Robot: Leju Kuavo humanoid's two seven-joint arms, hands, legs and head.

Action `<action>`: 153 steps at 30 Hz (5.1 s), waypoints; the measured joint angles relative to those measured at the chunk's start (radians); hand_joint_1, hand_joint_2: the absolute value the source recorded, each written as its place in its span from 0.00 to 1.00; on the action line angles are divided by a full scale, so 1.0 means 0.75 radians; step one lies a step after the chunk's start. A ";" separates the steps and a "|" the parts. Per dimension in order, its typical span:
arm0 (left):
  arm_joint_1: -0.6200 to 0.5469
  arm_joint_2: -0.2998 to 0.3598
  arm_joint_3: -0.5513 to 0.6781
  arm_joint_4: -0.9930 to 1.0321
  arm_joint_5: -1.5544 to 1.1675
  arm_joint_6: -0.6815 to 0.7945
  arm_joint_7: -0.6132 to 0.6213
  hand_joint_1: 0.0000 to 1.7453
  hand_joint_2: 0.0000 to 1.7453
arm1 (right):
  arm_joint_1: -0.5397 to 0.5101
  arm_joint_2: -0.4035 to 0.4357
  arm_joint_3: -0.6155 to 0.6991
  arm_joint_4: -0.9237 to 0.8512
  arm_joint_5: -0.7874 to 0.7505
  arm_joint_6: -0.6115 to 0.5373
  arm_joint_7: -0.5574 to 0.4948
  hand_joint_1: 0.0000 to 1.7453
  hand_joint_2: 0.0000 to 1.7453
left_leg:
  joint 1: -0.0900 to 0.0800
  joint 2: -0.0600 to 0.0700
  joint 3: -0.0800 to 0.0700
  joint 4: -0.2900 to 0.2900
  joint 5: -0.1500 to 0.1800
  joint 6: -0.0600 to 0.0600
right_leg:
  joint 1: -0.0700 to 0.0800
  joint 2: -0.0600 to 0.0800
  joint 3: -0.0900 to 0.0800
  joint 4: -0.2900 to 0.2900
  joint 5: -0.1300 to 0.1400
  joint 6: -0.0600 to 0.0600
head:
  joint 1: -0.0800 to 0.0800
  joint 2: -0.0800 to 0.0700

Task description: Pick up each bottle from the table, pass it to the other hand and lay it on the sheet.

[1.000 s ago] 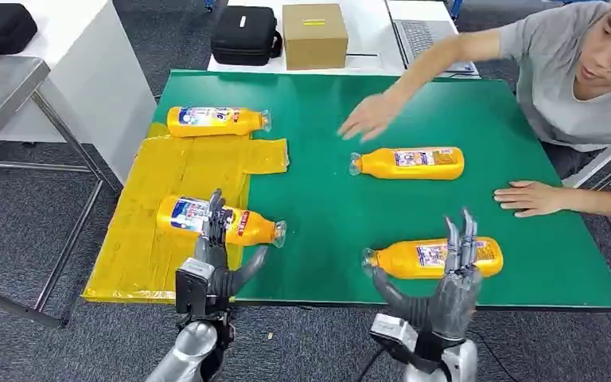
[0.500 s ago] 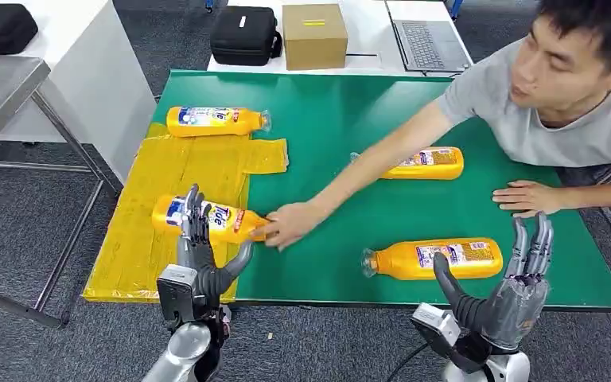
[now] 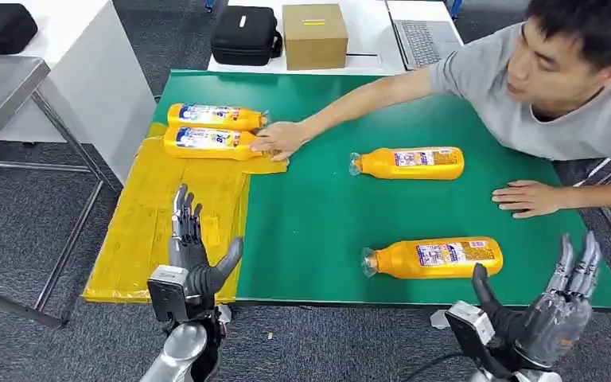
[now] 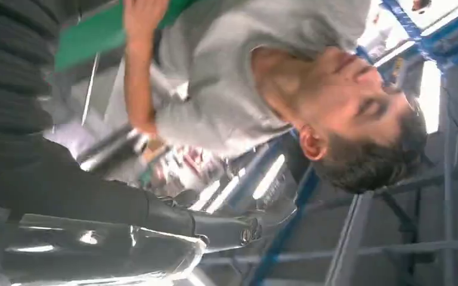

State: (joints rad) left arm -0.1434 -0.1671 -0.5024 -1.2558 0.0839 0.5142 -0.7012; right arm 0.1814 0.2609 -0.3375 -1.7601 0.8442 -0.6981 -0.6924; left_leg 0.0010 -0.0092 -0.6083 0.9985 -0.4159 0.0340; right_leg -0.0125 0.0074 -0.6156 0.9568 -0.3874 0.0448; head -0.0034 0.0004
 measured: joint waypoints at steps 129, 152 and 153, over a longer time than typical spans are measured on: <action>-0.261 -0.138 -0.128 0.474 0.380 -0.415 0.145 0.00 1.00 | -0.471 -0.716 0.322 1.199 0.539 0.194 0.513 0.00 1.00 | -0.004 0.000 0.000 0.001 0.002 0.003 | -0.002 -0.002 0.001 0.000 0.002 0.001 | 0.000 0.000; -0.303 -0.141 -0.150 0.496 0.394 -0.402 0.117 0.00 1.00 | -0.543 -0.723 0.350 1.309 0.549 0.089 0.466 0.00 1.00 | -0.003 0.000 0.001 0.001 0.003 0.004 | -0.002 -0.002 0.002 0.000 0.002 0.002 | 0.000 0.000; -0.304 -0.141 -0.150 0.497 0.395 -0.402 0.117 0.00 1.00 | -0.546 -0.723 0.354 1.312 0.549 0.086 0.466 0.00 1.00 | -0.003 0.000 0.001 0.001 0.003 0.004 | -0.002 -0.002 0.002 0.000 0.002 0.002 | -0.001 0.000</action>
State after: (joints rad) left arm -0.3711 -0.2731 -0.6146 -0.8831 0.3800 0.2129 -0.6134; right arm -0.2277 -0.2811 -0.0721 -0.7763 1.2558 -0.6333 -0.3429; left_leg -0.0016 -0.0092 -0.6079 0.9991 -0.4139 0.0370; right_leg -0.0142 0.0062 -0.6142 0.9568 -0.3856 0.0462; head -0.0038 0.0004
